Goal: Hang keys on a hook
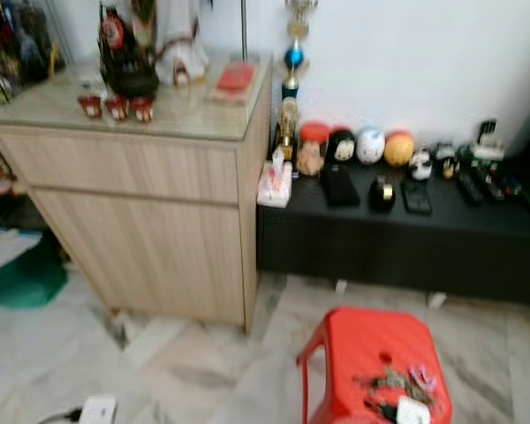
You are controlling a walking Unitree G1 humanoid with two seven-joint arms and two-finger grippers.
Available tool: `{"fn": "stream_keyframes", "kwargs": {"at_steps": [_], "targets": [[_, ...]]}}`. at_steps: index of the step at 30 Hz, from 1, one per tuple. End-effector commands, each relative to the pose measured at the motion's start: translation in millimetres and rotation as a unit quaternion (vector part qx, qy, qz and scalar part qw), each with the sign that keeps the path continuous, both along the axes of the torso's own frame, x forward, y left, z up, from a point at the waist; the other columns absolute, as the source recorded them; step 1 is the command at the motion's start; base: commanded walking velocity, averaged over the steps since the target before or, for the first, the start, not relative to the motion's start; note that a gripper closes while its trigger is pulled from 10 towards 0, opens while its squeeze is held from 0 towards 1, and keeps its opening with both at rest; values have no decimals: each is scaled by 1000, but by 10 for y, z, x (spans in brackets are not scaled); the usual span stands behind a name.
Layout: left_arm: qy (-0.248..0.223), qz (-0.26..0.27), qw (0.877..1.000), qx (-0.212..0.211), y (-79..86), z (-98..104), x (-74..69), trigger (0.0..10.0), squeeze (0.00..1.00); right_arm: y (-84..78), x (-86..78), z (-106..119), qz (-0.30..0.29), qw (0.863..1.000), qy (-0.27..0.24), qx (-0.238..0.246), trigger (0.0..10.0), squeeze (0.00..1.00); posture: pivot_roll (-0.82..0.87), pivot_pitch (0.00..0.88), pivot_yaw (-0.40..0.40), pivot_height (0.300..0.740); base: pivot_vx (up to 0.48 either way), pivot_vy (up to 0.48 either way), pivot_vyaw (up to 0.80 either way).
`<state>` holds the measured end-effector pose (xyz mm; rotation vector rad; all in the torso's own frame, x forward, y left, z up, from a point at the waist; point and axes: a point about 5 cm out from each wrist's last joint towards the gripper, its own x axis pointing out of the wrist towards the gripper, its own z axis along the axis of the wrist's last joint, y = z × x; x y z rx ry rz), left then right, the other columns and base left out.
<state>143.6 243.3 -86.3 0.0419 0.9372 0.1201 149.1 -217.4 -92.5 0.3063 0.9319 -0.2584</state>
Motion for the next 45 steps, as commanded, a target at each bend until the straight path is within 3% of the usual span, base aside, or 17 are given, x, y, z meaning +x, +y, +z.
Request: {"fn": "stream_keyframes", "kwargs": {"at_steps": [1,17,28,30,35,37,40,41,43,44,45], "targets": [[11,3,1000,-3,-10,-32,-75,10000,0,-15,-70,-24,-4,1000,10,0,10000,0,26,0,-63,740,0,-315,0],[21,2,1000,-12,-144,-91,-153,10000,0,-24,-61,-19,-3,1000,9,-2,10000,0,24,0,-68,740,0,-361,0],[31,7,999,-9,-86,-98,-209,10000,0,-29,-21,13,-14,1000,-27,3,10000,0,11,0,-58,740,0,-316,0],[32,8,999,-8,-61,-95,-217,10000,0,-26,-4,24,-5,999,-35,4,10000,0,8,0,-52,740,0,0,0],[36,-5,999,-7,-58,-94,-217,10000,0,-20,89,82,115,991,-52,-38,10000,0,-25,0,-25,740,0,0,0],[36,-8,999,-7,-62,-93,-211,10000,0,-31,101,94,126,989,-56,-56,10000,0,-42,0,-17,740,0,0,0],[34,-8,999,-5,-39,-89,-224,10000,0,-42,113,112,106,990,-74,-57,10000,0,-41,0,-25,740,0,0,0],[33,-2,999,-4,0,-84,-247,10000,0,-51,105,115,70,993,-85,-45,10000,0,-38,0,-33,740,0,0,0],[32,4,999,-3,37,-79,-270,10000,0,4,747,475,61,976,-201,-55,10000,0,-33,0,-38,740,0,0,0],[33,6,999,-3,52,-78,-282,10000,0,29,951,629,61,966,-242,-61,10000,0,-34,0,-38,740,0,0,0],[37,8,999,-1,85,-80,-322,10000,0,56,1079,753,62,956,-280,-65,10000,1000,-38,0,-36,740,0,0,0]]}}
